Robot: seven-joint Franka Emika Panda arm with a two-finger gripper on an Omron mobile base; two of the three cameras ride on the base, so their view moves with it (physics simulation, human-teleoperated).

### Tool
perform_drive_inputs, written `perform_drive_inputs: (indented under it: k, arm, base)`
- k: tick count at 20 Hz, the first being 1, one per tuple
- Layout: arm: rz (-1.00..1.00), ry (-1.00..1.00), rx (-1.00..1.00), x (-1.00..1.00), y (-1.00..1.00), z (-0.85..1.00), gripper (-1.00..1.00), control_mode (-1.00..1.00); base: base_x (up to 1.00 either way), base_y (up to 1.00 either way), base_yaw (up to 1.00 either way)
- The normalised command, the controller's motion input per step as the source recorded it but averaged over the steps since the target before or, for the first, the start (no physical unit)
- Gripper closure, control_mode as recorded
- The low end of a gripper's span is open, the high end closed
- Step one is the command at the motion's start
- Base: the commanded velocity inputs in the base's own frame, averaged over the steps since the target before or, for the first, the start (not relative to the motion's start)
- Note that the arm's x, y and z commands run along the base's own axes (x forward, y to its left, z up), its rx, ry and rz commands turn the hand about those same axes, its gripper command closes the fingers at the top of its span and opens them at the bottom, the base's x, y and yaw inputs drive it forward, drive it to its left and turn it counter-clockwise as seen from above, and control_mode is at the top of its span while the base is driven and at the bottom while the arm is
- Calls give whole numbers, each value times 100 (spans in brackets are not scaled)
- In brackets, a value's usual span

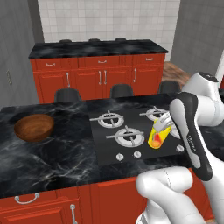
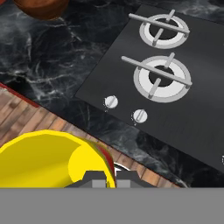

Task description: Pick the cup and bowl from the counter and place them on the counter next to the sink.

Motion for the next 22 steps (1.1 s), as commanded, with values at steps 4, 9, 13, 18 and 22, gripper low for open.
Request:
perform_drive_inputs:
  k: [4,9,13,18,22]
  arm:
    - [-3,1,0,0,0,0,100,-100]
    - [0,0,0,0,0,0,100,-100]
    - [0,0,0,0,0,0,100,100]
    - [0,0,0,0,0,0,100,100]
    - [0,0,0,0,0,0,100,100]
  base:
    - [0,0,0]
    - [0,0,0]
    - [0,0,0]
    - [-92,-24,-15]
    - [-93,-25,-28]
